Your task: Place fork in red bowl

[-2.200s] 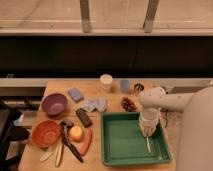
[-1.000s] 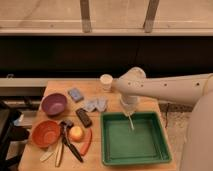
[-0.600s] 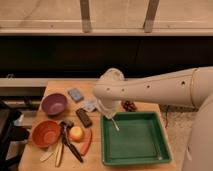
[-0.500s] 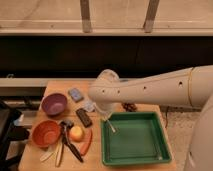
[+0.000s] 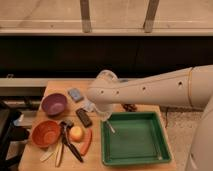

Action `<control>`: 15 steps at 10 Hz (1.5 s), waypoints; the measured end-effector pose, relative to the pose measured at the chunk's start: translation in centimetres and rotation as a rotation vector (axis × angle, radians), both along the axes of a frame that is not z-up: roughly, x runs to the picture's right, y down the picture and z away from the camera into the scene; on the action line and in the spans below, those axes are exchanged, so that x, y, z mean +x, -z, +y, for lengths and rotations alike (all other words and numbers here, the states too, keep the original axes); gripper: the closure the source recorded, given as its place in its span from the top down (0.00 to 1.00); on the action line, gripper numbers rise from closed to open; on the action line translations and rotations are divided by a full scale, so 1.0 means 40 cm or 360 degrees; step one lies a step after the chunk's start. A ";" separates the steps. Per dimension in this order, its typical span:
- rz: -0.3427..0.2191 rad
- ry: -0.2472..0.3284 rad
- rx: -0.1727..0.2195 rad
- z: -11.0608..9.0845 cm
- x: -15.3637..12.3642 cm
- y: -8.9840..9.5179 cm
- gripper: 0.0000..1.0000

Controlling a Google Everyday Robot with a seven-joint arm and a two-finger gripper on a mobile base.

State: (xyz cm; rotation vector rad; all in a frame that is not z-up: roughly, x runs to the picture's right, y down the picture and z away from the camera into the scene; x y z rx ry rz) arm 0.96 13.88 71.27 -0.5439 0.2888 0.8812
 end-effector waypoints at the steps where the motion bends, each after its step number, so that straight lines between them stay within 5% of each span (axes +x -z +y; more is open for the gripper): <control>1: -0.0003 0.0006 -0.0001 0.003 0.002 0.001 0.00; 4: -0.0101 0.0135 0.0022 0.001 -0.088 0.000 0.00; 7: -0.0233 0.0335 0.0019 0.008 -0.274 -0.004 0.00; 12: -0.0508 0.0752 -0.0054 0.149 -0.556 0.061 0.00; 15: -0.0605 0.0952 -0.0055 0.165 -0.677 0.075 0.00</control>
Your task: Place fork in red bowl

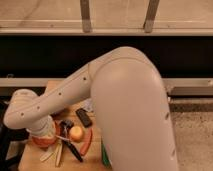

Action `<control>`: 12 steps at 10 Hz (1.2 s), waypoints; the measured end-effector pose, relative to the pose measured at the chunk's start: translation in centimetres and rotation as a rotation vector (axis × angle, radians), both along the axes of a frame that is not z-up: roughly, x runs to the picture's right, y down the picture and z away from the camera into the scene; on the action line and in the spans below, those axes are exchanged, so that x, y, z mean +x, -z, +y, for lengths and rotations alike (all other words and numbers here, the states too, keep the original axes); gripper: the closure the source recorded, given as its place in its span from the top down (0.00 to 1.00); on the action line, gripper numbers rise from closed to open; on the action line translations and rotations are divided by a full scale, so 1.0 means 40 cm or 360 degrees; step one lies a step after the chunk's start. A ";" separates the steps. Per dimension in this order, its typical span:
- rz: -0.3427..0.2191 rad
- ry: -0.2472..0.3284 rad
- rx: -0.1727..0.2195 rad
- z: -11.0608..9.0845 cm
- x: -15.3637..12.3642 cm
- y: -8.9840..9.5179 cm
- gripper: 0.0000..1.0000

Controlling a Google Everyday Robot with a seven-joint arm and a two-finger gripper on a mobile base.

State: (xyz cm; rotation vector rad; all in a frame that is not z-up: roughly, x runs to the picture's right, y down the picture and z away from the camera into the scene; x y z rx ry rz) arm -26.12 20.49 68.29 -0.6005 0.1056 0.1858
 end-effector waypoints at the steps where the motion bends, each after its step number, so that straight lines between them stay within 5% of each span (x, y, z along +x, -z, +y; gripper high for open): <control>1: -0.0017 0.0044 0.0014 -0.011 -0.030 -0.003 0.00; 4: -0.0016 0.0126 0.0025 -0.031 -0.076 -0.013 0.00; 10: 0.0016 0.0178 -0.0066 0.006 -0.103 -0.075 0.00; 12: 0.0020 0.0166 -0.0088 0.008 -0.109 -0.082 0.08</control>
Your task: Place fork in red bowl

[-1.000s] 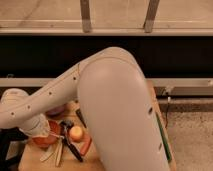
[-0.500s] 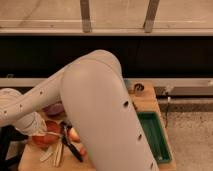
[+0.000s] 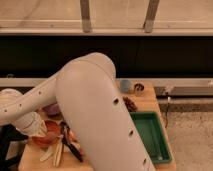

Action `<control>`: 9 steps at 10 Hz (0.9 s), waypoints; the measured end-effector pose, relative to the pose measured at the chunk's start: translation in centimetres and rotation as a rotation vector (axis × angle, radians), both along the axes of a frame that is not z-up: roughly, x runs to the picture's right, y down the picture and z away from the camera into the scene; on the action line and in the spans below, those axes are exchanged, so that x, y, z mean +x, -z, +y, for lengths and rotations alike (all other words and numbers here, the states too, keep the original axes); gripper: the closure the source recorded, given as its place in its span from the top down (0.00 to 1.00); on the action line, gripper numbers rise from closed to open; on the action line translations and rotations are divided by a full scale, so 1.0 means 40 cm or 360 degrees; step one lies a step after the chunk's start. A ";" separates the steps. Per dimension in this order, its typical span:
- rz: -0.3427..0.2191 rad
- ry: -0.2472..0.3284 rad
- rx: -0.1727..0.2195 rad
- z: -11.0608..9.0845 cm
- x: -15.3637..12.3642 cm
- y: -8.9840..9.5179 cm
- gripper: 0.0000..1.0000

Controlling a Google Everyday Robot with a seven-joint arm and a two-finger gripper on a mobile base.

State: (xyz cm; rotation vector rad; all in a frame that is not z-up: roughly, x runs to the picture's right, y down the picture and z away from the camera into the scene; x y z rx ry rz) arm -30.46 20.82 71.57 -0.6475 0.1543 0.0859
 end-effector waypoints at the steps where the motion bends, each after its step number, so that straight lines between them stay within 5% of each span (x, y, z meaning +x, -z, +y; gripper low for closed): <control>1: 0.0003 -0.0048 -0.0005 -0.013 0.008 -0.006 0.20; 7: 0.0020 -0.0233 -0.0049 -0.069 0.057 -0.031 0.78; 9: 0.0005 -0.0224 -0.0080 -0.055 0.048 -0.036 0.80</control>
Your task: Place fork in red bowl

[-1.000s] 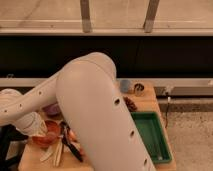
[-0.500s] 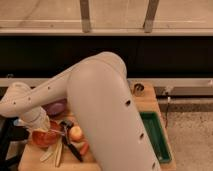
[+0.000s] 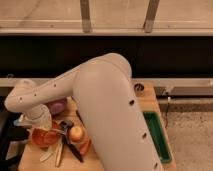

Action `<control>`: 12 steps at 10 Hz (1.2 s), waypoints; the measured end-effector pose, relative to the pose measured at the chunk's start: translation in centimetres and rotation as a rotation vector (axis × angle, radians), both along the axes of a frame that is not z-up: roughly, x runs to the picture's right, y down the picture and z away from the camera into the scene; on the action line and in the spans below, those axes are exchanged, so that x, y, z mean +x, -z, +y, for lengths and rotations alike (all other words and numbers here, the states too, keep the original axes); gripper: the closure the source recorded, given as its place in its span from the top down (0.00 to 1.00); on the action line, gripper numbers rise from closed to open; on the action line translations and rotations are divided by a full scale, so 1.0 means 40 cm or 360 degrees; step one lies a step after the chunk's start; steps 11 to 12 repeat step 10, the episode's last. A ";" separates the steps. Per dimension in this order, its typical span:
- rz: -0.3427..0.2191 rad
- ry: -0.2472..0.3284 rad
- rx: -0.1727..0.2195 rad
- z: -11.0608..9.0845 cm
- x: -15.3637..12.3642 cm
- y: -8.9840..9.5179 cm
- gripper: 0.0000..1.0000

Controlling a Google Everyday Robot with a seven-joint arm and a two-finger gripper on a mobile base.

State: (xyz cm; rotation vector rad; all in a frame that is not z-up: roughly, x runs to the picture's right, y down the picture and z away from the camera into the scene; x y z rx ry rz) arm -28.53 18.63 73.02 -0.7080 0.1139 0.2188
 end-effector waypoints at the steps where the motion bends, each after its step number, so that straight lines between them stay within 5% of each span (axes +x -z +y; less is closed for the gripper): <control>1: -0.0010 0.0005 -0.0008 0.005 -0.004 0.000 0.80; 5: -0.0028 -0.0025 0.0034 -0.022 -0.003 0.027 0.80; 10: 0.0135 -0.0355 0.0349 -0.275 0.098 0.053 0.80; 12: 0.0135 -0.0355 0.0349 -0.275 0.098 0.053 0.80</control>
